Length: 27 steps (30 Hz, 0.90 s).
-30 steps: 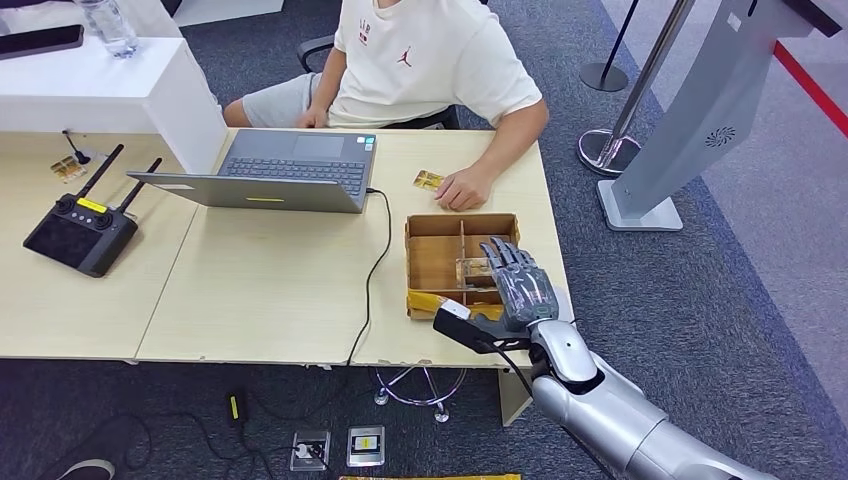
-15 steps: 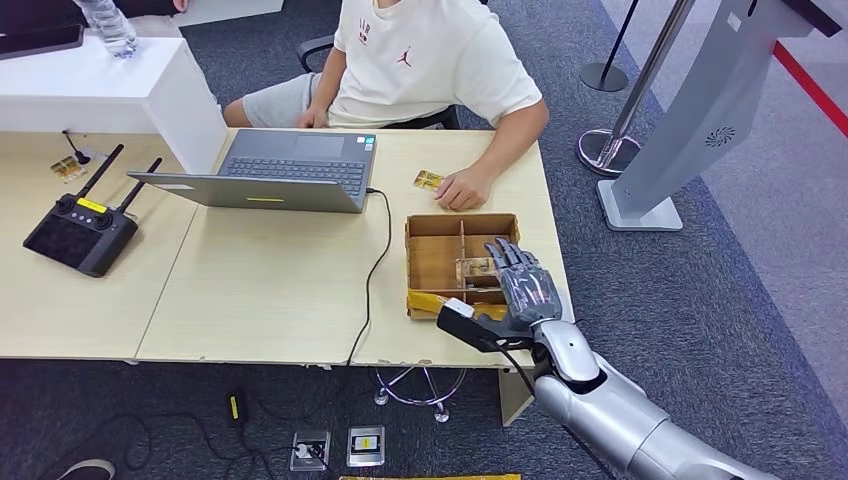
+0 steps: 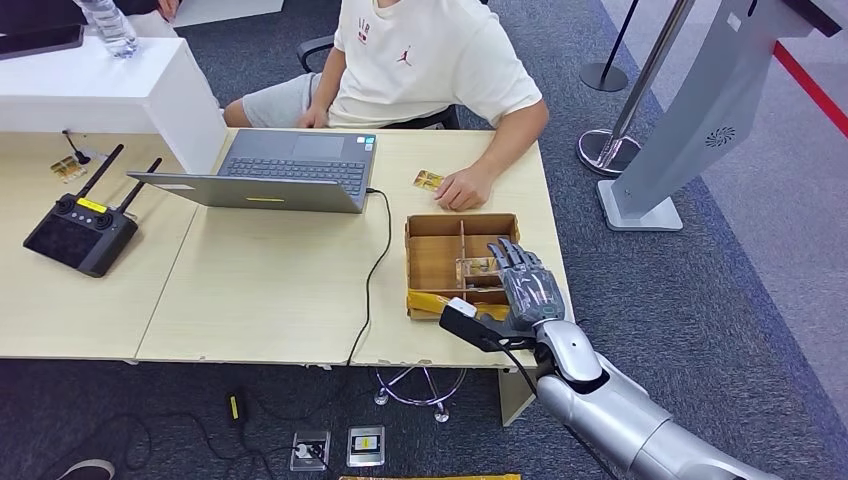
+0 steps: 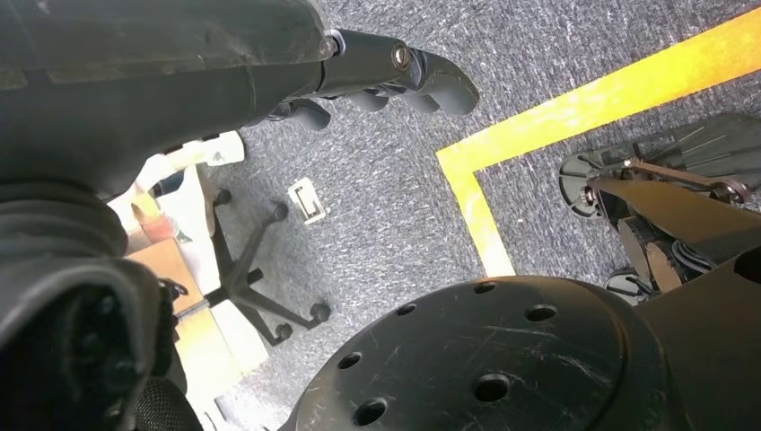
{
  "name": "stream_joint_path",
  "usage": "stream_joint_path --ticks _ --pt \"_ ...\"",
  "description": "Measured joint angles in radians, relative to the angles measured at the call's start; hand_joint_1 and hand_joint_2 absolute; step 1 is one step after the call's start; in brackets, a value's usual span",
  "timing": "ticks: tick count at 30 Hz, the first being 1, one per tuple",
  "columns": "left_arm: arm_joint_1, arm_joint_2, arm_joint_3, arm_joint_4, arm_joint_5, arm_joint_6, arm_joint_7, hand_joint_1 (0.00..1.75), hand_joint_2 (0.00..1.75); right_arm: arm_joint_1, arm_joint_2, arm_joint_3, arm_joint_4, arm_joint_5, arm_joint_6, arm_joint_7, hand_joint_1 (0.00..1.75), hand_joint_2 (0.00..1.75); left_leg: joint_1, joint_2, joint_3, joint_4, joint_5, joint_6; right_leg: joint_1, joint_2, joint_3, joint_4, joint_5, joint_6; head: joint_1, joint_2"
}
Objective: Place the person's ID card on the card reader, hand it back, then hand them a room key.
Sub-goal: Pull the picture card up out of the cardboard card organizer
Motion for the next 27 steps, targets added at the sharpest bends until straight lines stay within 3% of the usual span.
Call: stream_joint_path --ticks 4,5,8,9,27 --pt "0.0 0.0 0.0 0.001 0.0 0.0 0.0 0.0 0.0 0.0 -0.002 0.0 0.0 -0.001 0.0 0.0 0.07 1.75 0.0 0.0 0.0 0.0 0.0 0.0 0.0 0.0 0.0 0.0 0.0 0.0 0.0 0.0" --pt "0.0 0.0 0.0 0.001 0.0 0.0 0.0 0.0 0.0 0.0 -0.002 0.0 0.0 -0.002 0.0 0.0 0.34 1.75 0.0 0.0 0.0 0.0 0.0 0.0 0.0 0.0 0.0 0.0 0.0 0.0 0.0 0.0" --pt "0.0 0.0 0.0 0.001 0.0 0.0 0.0 0.0 0.0 0.0 -0.004 0.0 0.0 -0.005 0.0 0.0 1.55 1.75 0.0 0.0 0.0 0.0 0.0 0.0 0.0 0.0 0.0 0.0 0.0 0.0 0.0 0.0" --pt "0.0 0.0 0.0 0.001 -0.001 0.0 0.0 0.0 0.0 0.0 -0.004 0.0 0.0 -0.005 0.0 0.0 1.7 1.75 0.0 0.0 0.0 0.0 0.0 0.0 0.0 0.0 0.0 0.0 0.0 0.0 0.0 0.0" --pt "0.0 -0.002 0.0 0.001 -0.006 0.0 -0.006 0.0 0.0 0.001 -0.004 -0.003 0.0 -0.014 -0.004 -0.003 1.75 1.75 0.0 0.0 0.0 0.0 0.0 0.0 0.0 0.0 0.0 0.0 0.0 0.0 0.0 0.0"
